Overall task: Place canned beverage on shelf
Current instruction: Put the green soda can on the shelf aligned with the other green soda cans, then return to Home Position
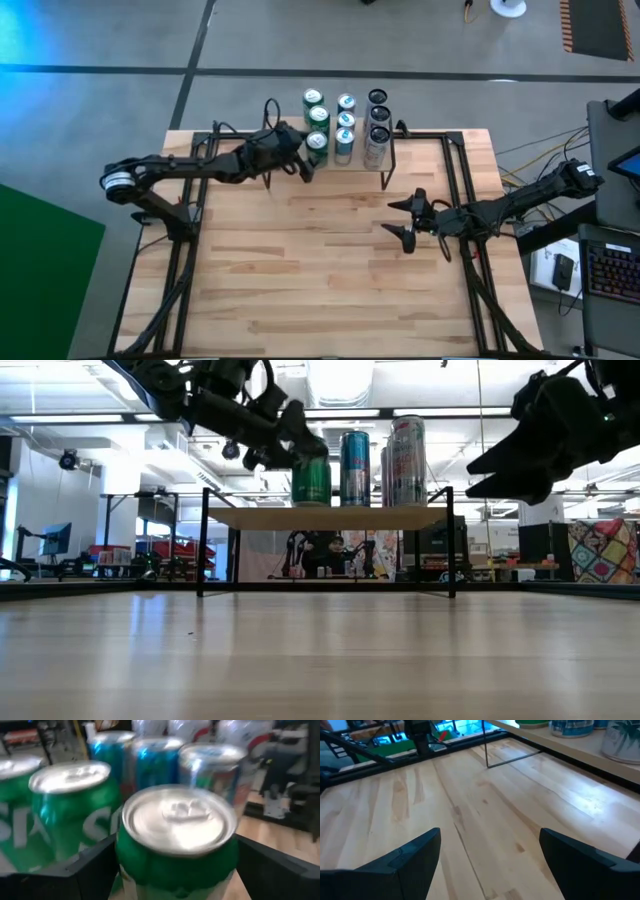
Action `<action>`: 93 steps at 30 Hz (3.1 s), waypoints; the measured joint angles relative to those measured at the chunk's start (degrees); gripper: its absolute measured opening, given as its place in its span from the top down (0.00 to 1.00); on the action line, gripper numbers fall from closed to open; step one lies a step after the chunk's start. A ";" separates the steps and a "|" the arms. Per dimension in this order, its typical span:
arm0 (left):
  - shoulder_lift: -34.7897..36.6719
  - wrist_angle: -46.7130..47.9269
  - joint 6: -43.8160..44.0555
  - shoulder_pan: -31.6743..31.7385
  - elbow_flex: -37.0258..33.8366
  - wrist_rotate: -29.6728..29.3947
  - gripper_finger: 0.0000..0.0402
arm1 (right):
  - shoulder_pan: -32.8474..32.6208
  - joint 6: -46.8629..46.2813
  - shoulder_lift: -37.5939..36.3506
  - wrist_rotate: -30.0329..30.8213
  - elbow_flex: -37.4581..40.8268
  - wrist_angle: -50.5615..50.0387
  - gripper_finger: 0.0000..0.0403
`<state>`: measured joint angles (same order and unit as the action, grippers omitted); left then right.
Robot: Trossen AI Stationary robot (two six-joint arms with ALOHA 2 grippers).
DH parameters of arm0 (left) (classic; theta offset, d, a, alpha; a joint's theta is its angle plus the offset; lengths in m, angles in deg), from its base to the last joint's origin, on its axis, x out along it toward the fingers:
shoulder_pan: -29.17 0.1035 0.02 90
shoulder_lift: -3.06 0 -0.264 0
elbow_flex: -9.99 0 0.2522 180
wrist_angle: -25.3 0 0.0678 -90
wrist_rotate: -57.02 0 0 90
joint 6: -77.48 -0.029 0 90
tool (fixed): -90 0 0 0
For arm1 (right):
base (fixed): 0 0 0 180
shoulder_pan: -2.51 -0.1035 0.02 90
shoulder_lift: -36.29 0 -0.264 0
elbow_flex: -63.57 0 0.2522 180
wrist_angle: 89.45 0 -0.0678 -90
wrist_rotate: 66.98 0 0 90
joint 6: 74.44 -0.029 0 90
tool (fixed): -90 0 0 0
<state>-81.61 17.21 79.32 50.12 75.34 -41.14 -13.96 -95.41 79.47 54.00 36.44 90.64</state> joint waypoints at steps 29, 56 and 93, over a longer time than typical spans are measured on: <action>40.37 -11.43 -4.35 -6.10 -32.54 0.30 0.06 | 0.12 13.67 -0.06 -9.91 -0.11 16.51 0.19; 66.09 -12.13 -5.75 -7.15 -50.86 0.22 0.23 | 20.11 15.16 -26.21 -25.46 5.72 0.06 0.19; 73.81 -3.34 -2.33 -7.25 -51.04 4.14 0.98 | 20.15 13.62 -36.76 -20.52 12.70 -0.06 0.86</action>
<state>-7.80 13.87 76.99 42.86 24.31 -37.00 6.19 -81.78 42.70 33.48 49.14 90.58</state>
